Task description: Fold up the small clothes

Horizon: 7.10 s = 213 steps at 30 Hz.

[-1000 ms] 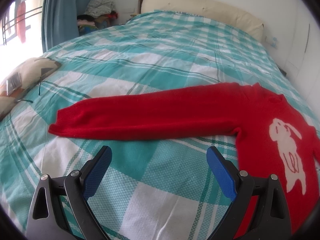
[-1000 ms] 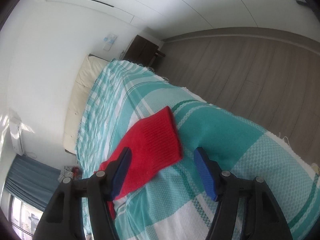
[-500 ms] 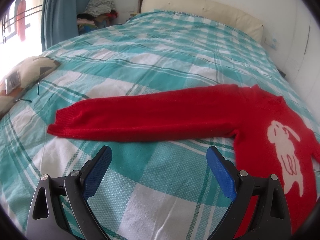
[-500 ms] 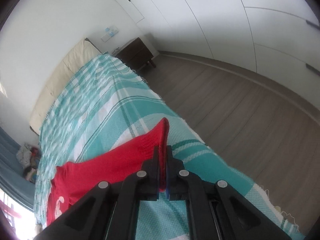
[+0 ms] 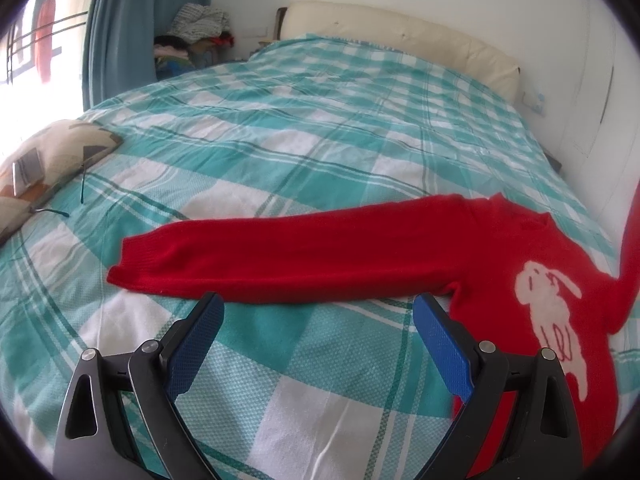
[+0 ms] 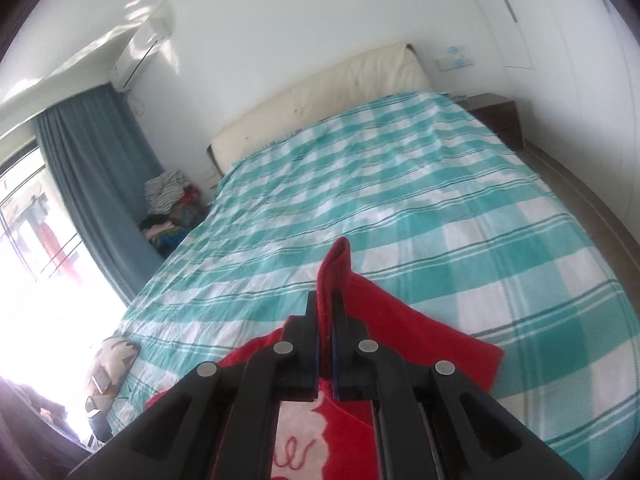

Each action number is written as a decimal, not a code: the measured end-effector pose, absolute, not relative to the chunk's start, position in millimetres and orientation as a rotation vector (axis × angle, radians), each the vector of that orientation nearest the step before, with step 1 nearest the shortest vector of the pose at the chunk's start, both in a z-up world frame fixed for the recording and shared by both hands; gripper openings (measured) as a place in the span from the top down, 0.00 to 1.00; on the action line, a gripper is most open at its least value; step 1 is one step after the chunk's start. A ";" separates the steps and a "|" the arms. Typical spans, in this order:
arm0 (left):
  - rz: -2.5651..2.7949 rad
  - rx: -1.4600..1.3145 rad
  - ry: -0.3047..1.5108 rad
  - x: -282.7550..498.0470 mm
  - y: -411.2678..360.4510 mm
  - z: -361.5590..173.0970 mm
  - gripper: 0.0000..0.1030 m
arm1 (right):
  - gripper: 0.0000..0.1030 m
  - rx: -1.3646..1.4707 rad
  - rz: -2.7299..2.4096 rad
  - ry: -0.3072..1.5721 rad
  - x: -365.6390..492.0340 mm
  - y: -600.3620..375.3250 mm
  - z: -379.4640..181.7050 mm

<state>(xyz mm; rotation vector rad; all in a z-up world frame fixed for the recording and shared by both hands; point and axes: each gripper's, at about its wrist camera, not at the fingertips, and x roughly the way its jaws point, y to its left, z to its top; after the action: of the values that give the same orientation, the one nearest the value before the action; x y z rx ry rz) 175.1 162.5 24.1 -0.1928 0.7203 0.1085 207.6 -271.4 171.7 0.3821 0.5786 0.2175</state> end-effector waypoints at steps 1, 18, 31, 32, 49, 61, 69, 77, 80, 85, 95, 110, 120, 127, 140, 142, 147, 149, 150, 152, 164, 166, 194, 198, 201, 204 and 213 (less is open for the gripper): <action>0.111 -0.201 0.721 175.2 164.8 23.9 0.06 | 0.96 0.357 0.247 0.602 218.8 -247.7 164.9; 0.104 -0.255 0.770 184.6 172.9 16.1 0.06 | 0.43 0.344 0.432 0.857 239.5 -170.0 38.9; 0.062 -0.206 0.868 189.9 151.2 -7.6 0.06 | 0.37 0.137 -0.134 0.757 65.5 -354.3 -15.1; 0.064 -0.196 0.876 190.2 149.4 -10.3 0.06 | 0.37 0.149 -0.169 0.749 57.1 -363.9 -19.6; 0.058 -0.114 0.966 193.3 139.7 -53.0 0.00 | 0.26 0.290 -0.255 0.738 41.4 -390.5 -47.0; 0.081 -0.066 0.979 197.6 133.8 -55.4 0.00 | 0.14 0.331 -0.194 0.734 40.2 -393.0 -52.1; 0.080 -0.068 0.978 198.1 133.2 -55.6 0.00 | 0.13 0.305 -0.208 0.752 44.5 -390.2 -53.7; 0.081 -0.068 0.978 198.1 133.4 -55.5 0.00 | 0.11 0.273 -0.224 0.765 47.9 -385.9 -54.7; 0.081 -0.067 0.978 198.2 133.5 -55.5 0.00 | 0.11 0.283 -0.219 0.759 46.4 -386.9 -54.7; 0.081 -0.067 0.978 198.3 133.8 -55.5 0.00 | 0.11 0.287 -0.215 0.758 46.1 -387.3 -54.5; 0.099 -0.041 0.978 199.1 129.1 -56.2 0.00 | 0.11 0.310 -0.201 0.743 41.8 -389.6 -52.7; 0.090 -0.056 0.976 199.0 131.4 -56.7 0.00 | 0.10 0.337 -0.185 0.726 38.3 -393.1 -51.9; 0.089 -0.060 0.975 199.2 131.4 -56.8 0.00 | 0.10 0.337 -0.185 0.726 38.2 -393.0 -51.7; 0.091 -0.056 0.980 199.9 130.7 -56.7 0.00 | 0.10 0.336 -0.186 0.727 38.4 -392.9 -51.9; 0.089 -0.060 1.012 201.7 131.2 -55.3 0.00 | 0.10 0.336 -0.186 0.727 38.4 -392.9 -52.0; 0.086 -0.063 1.025 202.0 131.9 -55.4 0.00 | 0.10 0.335 -0.186 0.727 38.3 -392.9 -52.0; 0.082 -0.059 1.053 201.9 131.9 -55.2 0.00 | 0.10 0.336 -0.186 0.727 38.4 -392.9 -52.0; 0.080 -0.054 1.062 202.2 131.3 -54.9 0.00 | 0.10 0.336 -0.186 0.727 38.3 -392.9 -52.0; 0.079 -0.051 1.065 202.2 131.1 -54.9 0.00 | 0.10 0.335 -0.186 0.727 38.4 -392.9 -52.1; 0.072 -0.046 1.069 202.0 131.0 -54.7 0.00 | 0.10 0.335 -0.186 0.727 38.4 -392.9 -52.1; 0.055 -0.029 1.083 202.4 130.3 -53.1 0.00 | 0.10 0.335 -0.186 0.727 38.5 -392.9 -52.3; 0.055 -0.030 1.083 202.4 130.2 -53.1 0.00 | 0.10 0.335 -0.186 0.727 38.2 -393.0 -52.1; 0.056 -0.029 1.082 202.8 129.5 -53.0 0.00 | 0.10 0.335 -0.186 0.728 38.3 -392.8 -52.2; 0.057 -0.019 1.070 200.7 127.7 -47.9 0.00 | 0.10 0.335 -0.186 0.728 38.3 -392.9 -52.2; 0.079 -0.011 1.044 198.0 124.5 -40.8 0.00 | 0.10 0.335 -0.186 0.727 38.3 -392.9 -52.2; 0.040 -0.028 1.009 194.0 121.1 -30.8 0.00 | 0.10 0.336 -0.185 0.727 38.1 -392.9 -52.1; -0.104 -0.219 0.839 176.1 147.6 11.8 0.00 | 0.10 0.339 -0.184 0.726 38.0 -393.0 -51.8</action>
<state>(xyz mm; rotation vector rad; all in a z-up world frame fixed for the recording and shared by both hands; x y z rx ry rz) 176.1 147.6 11.8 -0.2191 0.8387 -0.1044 38.0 -393.0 -51.8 0.3392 0.7257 -0.1836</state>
